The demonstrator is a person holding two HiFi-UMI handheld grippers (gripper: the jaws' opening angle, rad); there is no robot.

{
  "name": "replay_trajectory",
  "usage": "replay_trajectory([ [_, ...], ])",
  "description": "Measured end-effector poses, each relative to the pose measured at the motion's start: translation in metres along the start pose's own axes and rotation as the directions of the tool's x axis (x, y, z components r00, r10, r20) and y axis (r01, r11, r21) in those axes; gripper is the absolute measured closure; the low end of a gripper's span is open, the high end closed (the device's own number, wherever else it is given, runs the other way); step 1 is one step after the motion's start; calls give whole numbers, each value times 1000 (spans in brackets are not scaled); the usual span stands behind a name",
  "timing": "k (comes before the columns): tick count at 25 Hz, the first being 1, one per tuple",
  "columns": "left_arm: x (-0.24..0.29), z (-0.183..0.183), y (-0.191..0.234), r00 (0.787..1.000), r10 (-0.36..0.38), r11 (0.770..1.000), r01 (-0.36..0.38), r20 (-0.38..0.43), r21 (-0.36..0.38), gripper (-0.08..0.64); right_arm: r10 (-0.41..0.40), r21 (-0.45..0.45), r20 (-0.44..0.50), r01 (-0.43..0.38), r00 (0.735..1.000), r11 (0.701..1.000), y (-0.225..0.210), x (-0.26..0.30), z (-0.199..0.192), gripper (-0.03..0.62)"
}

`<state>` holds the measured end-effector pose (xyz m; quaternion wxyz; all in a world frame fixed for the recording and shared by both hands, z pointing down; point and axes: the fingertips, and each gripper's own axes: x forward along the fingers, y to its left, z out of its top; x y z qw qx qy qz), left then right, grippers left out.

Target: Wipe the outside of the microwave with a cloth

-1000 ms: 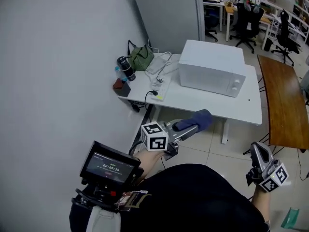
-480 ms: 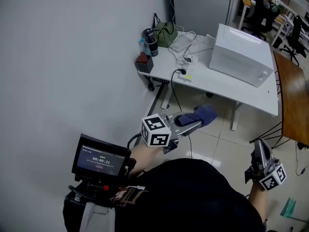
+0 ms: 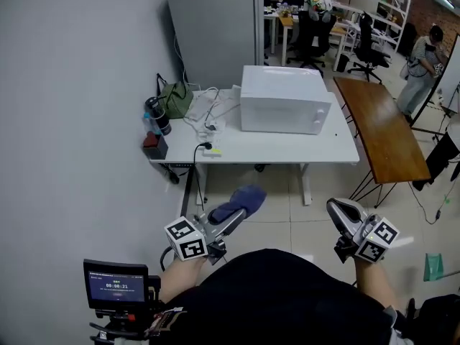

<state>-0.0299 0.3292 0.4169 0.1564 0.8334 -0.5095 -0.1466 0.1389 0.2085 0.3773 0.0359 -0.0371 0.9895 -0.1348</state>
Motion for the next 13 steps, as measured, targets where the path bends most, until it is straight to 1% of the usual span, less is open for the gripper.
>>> replay_trajectory([
  [5,13,9,-23,1000,-2,1000,2,1,15,501,-2,-5,14,2,1000,1000,-1,-19,12,588],
  [9,9,13,-17,1000,11,1000,-11,1,13,501,7,-7,14,-7,1000,1000,0,-11,8,588],
  [13,7,13,-25,999,31,999,-31,-11,9,500,15,-6,11,-15,1000,1000,3,-15,11,588],
])
